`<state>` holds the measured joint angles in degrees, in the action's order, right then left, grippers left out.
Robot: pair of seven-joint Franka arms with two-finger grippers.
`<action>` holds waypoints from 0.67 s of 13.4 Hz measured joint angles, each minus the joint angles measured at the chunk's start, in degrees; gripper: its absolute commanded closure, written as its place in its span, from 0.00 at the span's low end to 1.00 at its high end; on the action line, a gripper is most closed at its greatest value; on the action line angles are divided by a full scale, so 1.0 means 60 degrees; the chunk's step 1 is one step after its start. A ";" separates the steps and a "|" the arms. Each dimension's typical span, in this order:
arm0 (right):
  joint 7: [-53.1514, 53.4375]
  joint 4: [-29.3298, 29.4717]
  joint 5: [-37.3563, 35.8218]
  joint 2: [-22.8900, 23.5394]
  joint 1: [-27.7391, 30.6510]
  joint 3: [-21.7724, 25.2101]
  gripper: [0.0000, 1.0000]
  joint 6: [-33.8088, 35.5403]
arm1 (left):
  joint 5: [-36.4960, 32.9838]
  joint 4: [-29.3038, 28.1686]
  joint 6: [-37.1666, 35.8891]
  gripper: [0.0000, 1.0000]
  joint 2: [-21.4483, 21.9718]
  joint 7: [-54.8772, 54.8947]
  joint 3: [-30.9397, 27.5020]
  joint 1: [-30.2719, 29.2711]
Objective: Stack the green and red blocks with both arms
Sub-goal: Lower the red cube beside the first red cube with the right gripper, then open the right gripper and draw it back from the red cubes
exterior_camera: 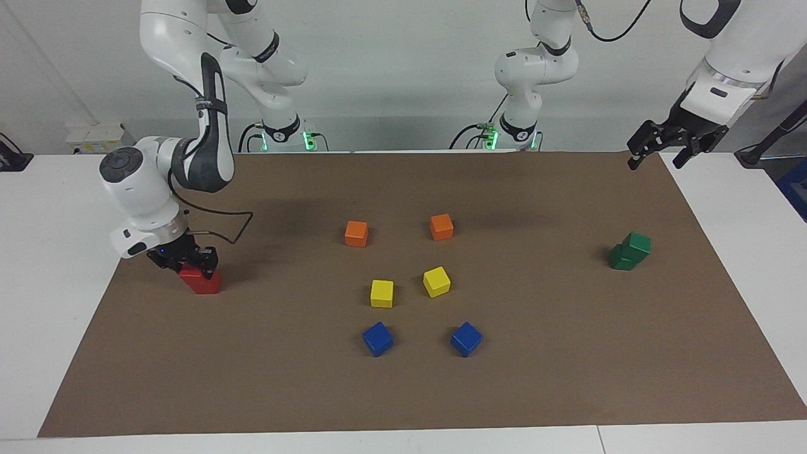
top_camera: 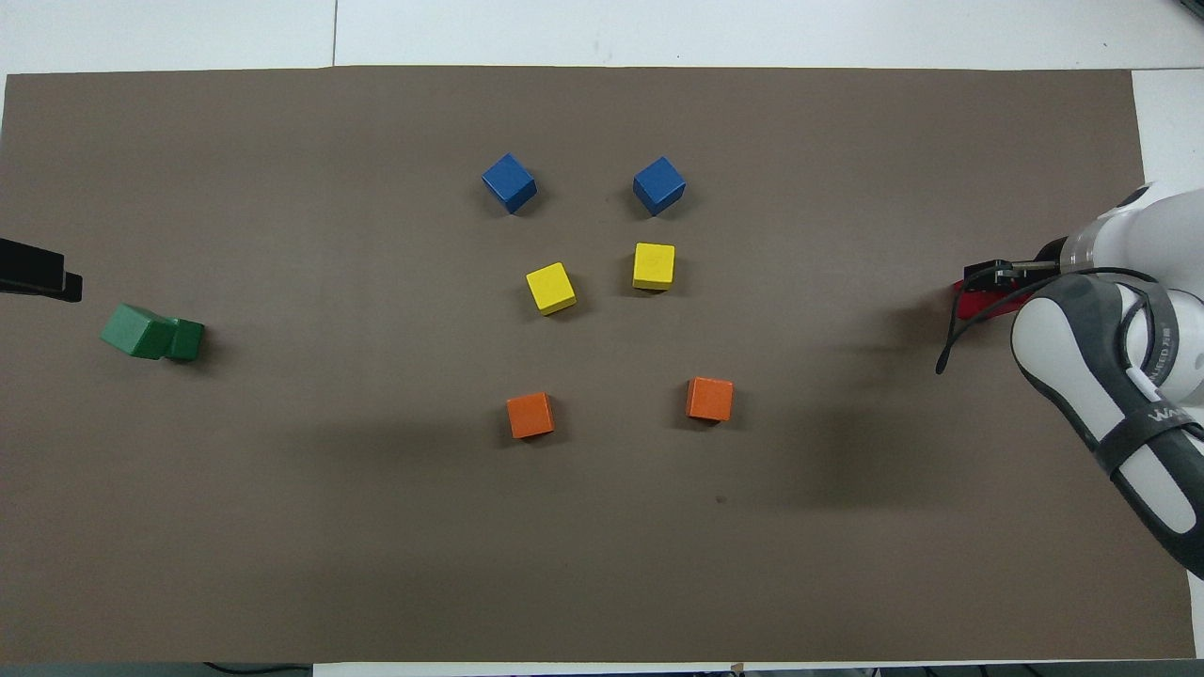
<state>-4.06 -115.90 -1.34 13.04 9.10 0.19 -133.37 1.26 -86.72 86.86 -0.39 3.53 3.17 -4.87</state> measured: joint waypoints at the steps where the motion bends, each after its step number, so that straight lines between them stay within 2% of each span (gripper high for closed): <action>1: 0.0000 0.0003 0.0000 0.0000 0.0000 0.0000 0.00 -0.0001 | 0.0000 0.0000 0.0002 0.00 0.0000 0.0000 0.0000 0.0000; 3: -0.0001 0.0115 0.0000 -0.0020 -0.0001 -0.0027 0.00 0.0104 | 0.0000 0.0000 0.0004 0.00 0.0000 0.0000 0.0000 0.0000; 5: -0.0001 0.0645 0.0000 -0.0223 -0.0056 -0.0092 0.00 0.1041 | -0.0001 0.0000 0.0005 0.00 0.0000 0.0000 0.0000 0.0000; 7: 0.0119 0.1384 0.0009 -0.0785 -0.0335 -0.0108 0.00 0.2435 | -0.0001 0.0000 0.0005 0.00 0.0000 0.0000 0.0000 0.0000; 9: 0.0503 0.1707 0.0016 -0.1743 -0.0744 -0.0120 0.00 0.3736 | -0.0001 0.0000 0.0005 0.00 0.0000 0.0000 0.0000 0.0000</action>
<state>-1.05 -105.65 -1.24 2.58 4.64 -0.53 -110.95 1.25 -86.72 86.89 -0.39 3.53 3.17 -4.87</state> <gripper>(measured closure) 0.000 0.000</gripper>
